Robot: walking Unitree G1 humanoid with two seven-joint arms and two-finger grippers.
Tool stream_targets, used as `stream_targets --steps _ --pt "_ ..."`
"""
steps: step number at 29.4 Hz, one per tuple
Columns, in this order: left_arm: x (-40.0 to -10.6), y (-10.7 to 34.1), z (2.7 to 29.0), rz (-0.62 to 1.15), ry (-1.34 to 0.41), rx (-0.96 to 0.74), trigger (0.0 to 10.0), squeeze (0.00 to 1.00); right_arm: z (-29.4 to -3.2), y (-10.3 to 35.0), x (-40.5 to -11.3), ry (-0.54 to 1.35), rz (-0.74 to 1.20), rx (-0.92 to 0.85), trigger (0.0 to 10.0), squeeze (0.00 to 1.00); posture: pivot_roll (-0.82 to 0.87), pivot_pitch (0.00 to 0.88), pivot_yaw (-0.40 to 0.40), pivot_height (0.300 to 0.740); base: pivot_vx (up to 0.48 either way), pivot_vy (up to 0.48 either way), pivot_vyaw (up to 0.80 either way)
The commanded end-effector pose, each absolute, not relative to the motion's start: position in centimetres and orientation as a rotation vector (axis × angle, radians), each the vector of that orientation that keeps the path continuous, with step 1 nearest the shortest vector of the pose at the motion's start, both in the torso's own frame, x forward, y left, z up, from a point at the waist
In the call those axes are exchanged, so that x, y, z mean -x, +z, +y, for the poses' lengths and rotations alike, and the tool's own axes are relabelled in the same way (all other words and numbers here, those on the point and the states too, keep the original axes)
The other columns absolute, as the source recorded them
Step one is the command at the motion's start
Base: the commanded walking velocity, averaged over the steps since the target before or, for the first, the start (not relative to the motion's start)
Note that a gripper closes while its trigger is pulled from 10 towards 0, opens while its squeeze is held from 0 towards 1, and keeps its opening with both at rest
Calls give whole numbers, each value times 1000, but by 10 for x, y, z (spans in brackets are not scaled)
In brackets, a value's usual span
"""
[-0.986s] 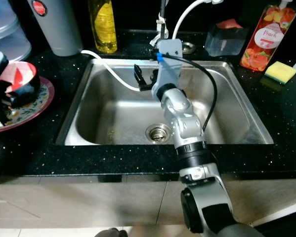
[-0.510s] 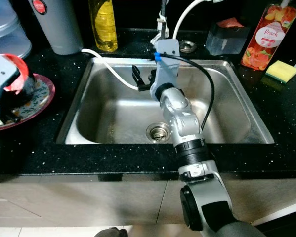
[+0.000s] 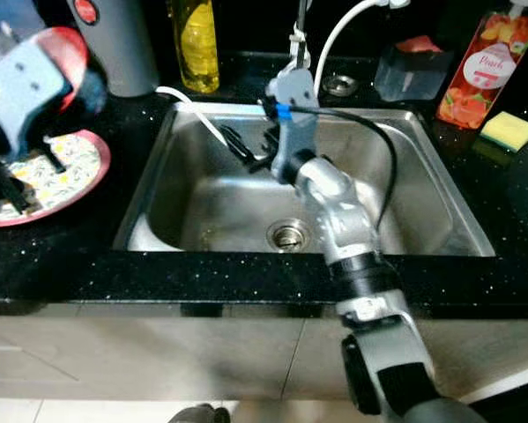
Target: Kitchen organization
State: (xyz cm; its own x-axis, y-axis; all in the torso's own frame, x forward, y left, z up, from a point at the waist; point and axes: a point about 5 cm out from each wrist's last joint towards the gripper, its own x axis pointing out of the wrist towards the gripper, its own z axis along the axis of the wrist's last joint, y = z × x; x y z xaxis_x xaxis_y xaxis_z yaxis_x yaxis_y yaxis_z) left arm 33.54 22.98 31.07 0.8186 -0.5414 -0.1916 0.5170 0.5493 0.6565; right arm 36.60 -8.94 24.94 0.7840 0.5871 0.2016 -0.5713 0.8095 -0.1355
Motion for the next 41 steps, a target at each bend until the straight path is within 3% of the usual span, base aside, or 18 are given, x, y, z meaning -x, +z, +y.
stream_targets --steps 1,6,10,18,19,22,23,34,35,36,37,38,39,40,41 --pt "-344 295 202 -29 -767 -717 10000 0 -102 249 -365 602 -247 133 10000 0 156 24 21 740 0 0 0" --pt "-356 274 175 0 -875 -636 10000 0 -133 240 -372 462 -186 190 10000 0 133 28 37 740 0 0 0" --pt "-379 235 144 119 -900 -472 10000 0 -162 234 -369 365 -136 219 10000 0 88 30 62 740 0 0 0" --pt "-386 185 132 314 -910 -396 10000 0 -151 229 -353 509 -119 272 10000 0 56 40 85 740 0 0 0" --pt "-386 183 131 319 -923 -386 10000 102 -149 228 -352 520 -116 276 10000 0 56 40 85 740 0 0 0" --pt "-385 178 129 329 -943 -375 10000 118 -146 227 -348 555 -105 285 10000 0 19 45 98 740 0 0 0" --pt "-385 175 128 335 -947 -377 10000 1000 -143 226 -345 582 -98 293 10000 0 19 45 98 740 0 0 0" --pt "-397 210 136 136 -874 -233 10000 1000 -135 228 -338 637 -105 280 10000 0 21 37 88 740 0 0 0" --pt "-399 224 141 80 -861 -231 10000 157 -132 231 -338 652 -118 273 10000 0 28 34 82 740 0 0 0" --pt "-399 224 141 80 -861 -231 10000 157 -132 231 -338 652 -118 273 10000 0 28 34 82 740 0 0 0" --pt "-400 239 149 27 -838 -279 10000 0 -126 235 -338 672 -139 258 10000 0 42 31 71 740 0 0 0" --pt "-400 239 149 27 -838 -279 10000 0 -126 235 -338 672 -139 258 10000 0 42 31 71 740 0 0 0" --pt "-401 264 180 11 -650 -504 10000 0 -115 243 -336 724 -177 210 10000 0 64 30 70 740 0 0 0" --pt "-401 264 180 11 -650 -504 10000 0 -115 243 -336 724 -177 210 10000 0 64 30 70 740 0 0 0" --pt "-402 275 198 8 -530 -523 10000 0 -108 245 -335 752 -185 192 10000 0 71 30 70 740 0 0 0"
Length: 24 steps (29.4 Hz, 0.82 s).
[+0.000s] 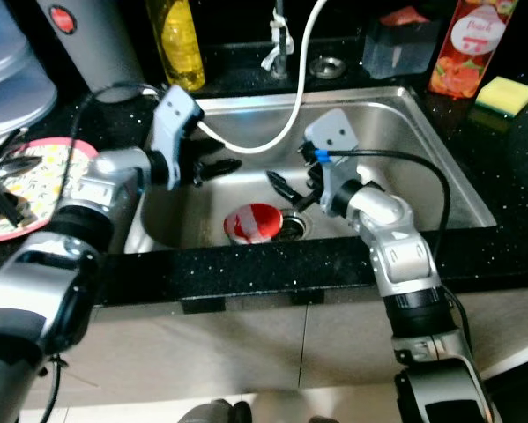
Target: Kitchen organization
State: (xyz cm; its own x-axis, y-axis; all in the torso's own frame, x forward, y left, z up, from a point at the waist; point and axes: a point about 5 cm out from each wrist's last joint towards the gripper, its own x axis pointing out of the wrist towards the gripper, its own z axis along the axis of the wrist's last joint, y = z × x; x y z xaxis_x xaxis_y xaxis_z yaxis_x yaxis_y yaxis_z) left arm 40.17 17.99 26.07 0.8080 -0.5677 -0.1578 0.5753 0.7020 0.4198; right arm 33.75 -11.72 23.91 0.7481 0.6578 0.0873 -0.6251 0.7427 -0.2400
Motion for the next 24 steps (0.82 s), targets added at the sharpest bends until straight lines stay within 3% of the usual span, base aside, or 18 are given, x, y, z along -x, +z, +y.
stream_targets --steps 1,5,7,9,10,13,18,20,24 --pt "-399 283 217 1 -399 -515 10000 0 -102 244 -333 779 -188 185 10000 0 82 33 69 740 0 0 0" --pt "-380 291 268 -12 -104 -427 10000 0 -86 245 -331 839 -194 169 10000 0 105 36 50 740 0 0 0" --pt "-374 290 277 -8 -50 -408 10000 0 -84 246 -331 853 -195 166 10000 0 108 36 48 740 0 0 0" --pt "-346 289 309 -10 124 -319 10000 0 -72 251 -331 916 -207 181 10000 0 111 42 43 740 0 0 0" --pt "-346 289 309 -10 124 -319 10000 0 -72 251 -331 916 -207 181 10000 0 111 42 43 740 0 0 0" --pt "-309 293 331 -25 319 -423 10000 0 -66 261 -329 960 -234 161 10000 0 133 49 29 740 0 0 0" --pt "-297 295 336 -31 375 -457 10000 0 -65 263 -329 965 -238 147 10000 0 137 49 27 740 0 0 0" --pt "-267 305 341 -65 496 -500 10000 0 -63 258 -330 963 -224 120 10000 0 180 51 2 740 0 0 0" --pt "-254 317 352 -91 600 -530 10000 0 -60 255 -331 965 -217 109 10000 0 188 51 0 740 0 0 0"
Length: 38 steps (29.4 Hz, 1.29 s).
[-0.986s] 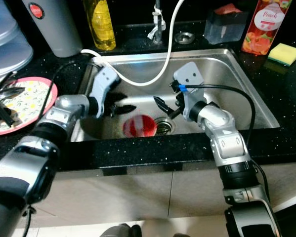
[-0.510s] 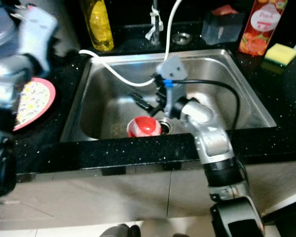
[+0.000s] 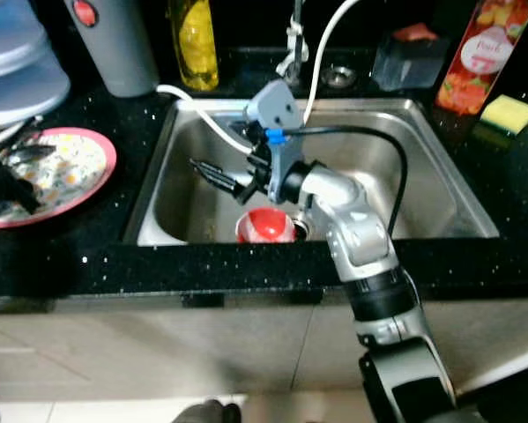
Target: Kitchen organization
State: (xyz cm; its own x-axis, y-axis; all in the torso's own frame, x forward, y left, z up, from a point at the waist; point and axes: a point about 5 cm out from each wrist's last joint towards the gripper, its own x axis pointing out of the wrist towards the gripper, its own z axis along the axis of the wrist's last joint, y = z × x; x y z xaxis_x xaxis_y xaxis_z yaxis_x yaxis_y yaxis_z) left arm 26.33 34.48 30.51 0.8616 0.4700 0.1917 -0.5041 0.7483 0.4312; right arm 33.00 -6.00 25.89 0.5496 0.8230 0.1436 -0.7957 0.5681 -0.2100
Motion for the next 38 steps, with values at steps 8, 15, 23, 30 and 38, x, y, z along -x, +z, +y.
stream_targets --steps 8,15,23,30,38 --pt "-231 293 382 -76 867 -84 10000 0 -61 254 -333 949 -210 95 10000 0 182 56 0 740 0 0 0" --pt "-226 280 392 -72 959 113 10000 0 -62 252 -332 938 -204 92 10000 0 167 57 6 740 0 0 0" --pt "-189 283 425 -139 1239 191 10000 0 -65 251 -330 925 -205 90 10000 0 163 56 11 740 0 0 0" --pt "-193 284 425 -124 1164 218 10000 1000 -64 251 -331 927 -206 88 10000 0 169 54 4 740 0 0 0" --pt "-205 285 418 -141 1106 217 10000 1000 -63 251 -330 929 -208 86 10000 0 162 50 5 740 0 0 0"
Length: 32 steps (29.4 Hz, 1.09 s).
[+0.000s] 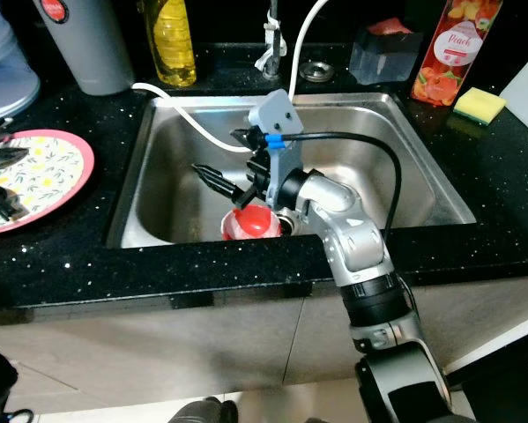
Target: Kitchen organization
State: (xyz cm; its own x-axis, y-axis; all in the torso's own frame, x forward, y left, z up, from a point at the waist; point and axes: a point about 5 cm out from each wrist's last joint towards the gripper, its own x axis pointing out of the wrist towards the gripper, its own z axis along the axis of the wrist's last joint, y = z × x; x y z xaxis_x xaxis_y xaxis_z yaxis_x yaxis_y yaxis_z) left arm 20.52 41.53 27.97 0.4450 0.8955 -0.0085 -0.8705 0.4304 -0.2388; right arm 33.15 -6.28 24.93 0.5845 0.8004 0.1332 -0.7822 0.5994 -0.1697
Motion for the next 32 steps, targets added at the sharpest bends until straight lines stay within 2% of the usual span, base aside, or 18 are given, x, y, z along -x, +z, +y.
stream_targets --steps 1,6,7,14,24,25,26,27,32 --pt "-207 284 417 -139 1100 232 10000 1000 -64 251 -330 929 -208 87 10000 0 162 50 5 740 0 0 0" --pt "-215 271 412 -95 1073 381 10000 1000 -64 251 -329 929 -210 89 10000 0 156 44 5 740 0 0 0" --pt "-217 265 411 -80 1078 444 10000 0 -64 251 -330 928 -209 90 10000 0 155 42 4 740 0 0 0" --pt "-221 254 405 -51 1082 617 10000 0 -63 250 -330 933 -206 92 10000 0 158 38 -3 740 0 0 0" --pt "-223 243 404 42 1107 585 10000 0 -61 251 -329 940 -210 90 10000 0 160 38 1 740 0 0 0" --pt "-222 242 404 45 1112 592 6314 0 -61 250 -329 939 -210 89 10000 0 159 38 2 740 0 0 0" --pt "-222 242 404 45 1112 592 6314 0 -61 250 -329 939 -210 89 10000 0 159 38 2 740 0 0 0" --pt "-222 241 404 45 1117 604 157 0 -61 250 -329 938 -210 89 10000 0 158 38 2 740 0 0 0" --pt "-222 242 405 36 1127 624 0 0 -61 250 -329 934 -211 87 10000 0 159 38 4 740 0 0 0"
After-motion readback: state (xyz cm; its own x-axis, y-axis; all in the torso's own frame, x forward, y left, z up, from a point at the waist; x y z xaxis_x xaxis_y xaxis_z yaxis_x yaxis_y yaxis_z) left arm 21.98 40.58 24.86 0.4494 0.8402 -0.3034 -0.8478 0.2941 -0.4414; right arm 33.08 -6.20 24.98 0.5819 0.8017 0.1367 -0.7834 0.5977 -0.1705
